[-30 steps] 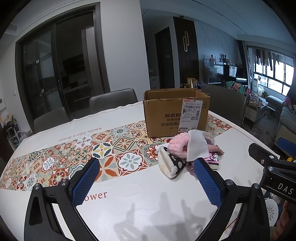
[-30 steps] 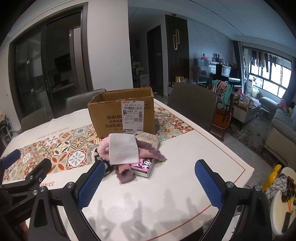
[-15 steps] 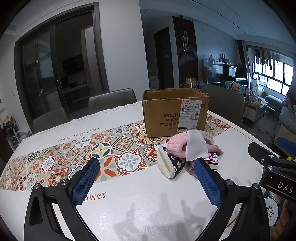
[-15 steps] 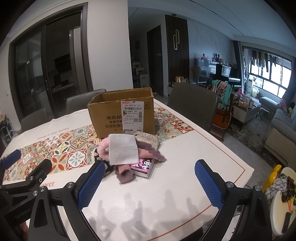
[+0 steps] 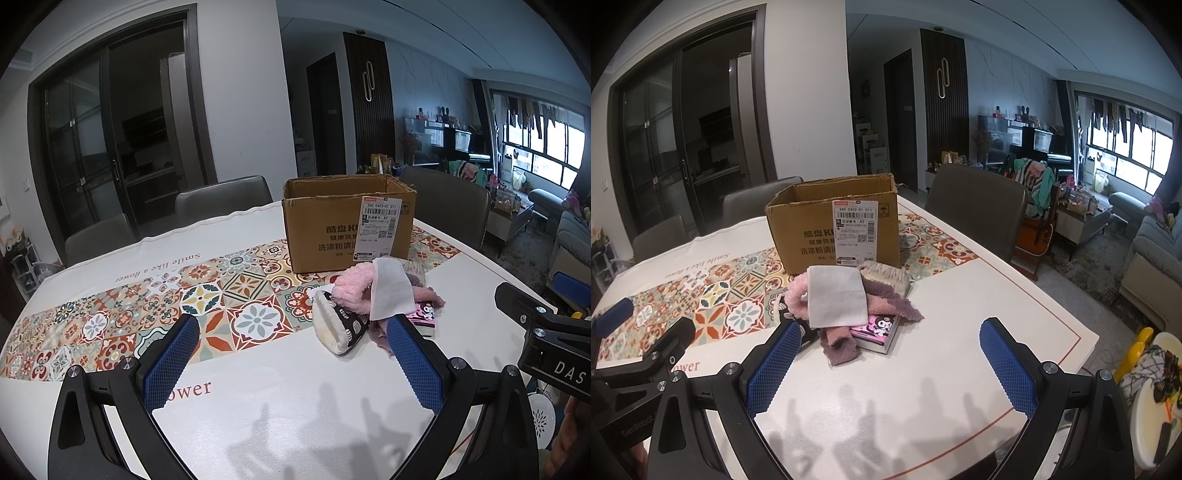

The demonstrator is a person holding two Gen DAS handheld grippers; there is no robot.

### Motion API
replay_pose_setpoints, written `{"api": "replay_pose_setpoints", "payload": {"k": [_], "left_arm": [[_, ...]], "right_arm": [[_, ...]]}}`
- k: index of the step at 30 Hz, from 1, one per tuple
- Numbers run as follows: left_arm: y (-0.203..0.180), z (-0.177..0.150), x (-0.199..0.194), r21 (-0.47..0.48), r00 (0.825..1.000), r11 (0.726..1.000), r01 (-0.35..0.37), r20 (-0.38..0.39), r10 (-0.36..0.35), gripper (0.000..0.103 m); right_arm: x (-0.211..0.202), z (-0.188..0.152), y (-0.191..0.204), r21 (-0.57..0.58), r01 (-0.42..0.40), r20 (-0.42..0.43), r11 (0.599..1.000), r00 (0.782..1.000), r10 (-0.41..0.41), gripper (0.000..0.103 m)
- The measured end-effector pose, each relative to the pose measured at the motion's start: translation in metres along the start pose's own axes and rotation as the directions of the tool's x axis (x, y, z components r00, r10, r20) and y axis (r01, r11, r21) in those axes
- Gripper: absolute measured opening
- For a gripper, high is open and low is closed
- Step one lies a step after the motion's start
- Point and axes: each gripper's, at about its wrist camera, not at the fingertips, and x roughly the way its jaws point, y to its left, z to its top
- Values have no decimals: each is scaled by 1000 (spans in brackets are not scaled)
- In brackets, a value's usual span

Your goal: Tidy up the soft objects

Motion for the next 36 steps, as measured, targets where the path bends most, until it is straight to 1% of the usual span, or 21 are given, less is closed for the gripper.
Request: {"api": "replay_pose_setpoints", "payload": {"k": [12, 19, 26, 28, 31, 36], "left_arm": [[0, -2, 2, 2, 1000, 1000, 4, -3, -4, 103], [-1, -5, 12, 11, 1000, 1000, 17, -19, -17, 103], [-1, -9, 35, 20, 999, 999, 33, -42, -32, 103], [-1, -9, 42, 24, 998, 999, 40, -47, -38, 102], [1, -9, 55, 27, 998, 999, 39, -59, -37, 99], [4, -9, 76, 27, 995, 998, 52, -86, -49, 99]], "right_arm": [[0, 0, 0, 2, -1, -1, 1000, 1000, 1, 99], [5, -1, -2, 6, -9, -16, 1000, 1000, 9, 99], [29, 1, 1, 2, -56, -31, 998, 998, 56, 99], [39, 2, 3, 1, -73, -37, 997, 997, 73, 97], [56, 4, 10, -17, -102, -49, 995, 994, 101, 96], [80, 9, 20, -49, -139, -64, 989, 989, 136, 95]]}}
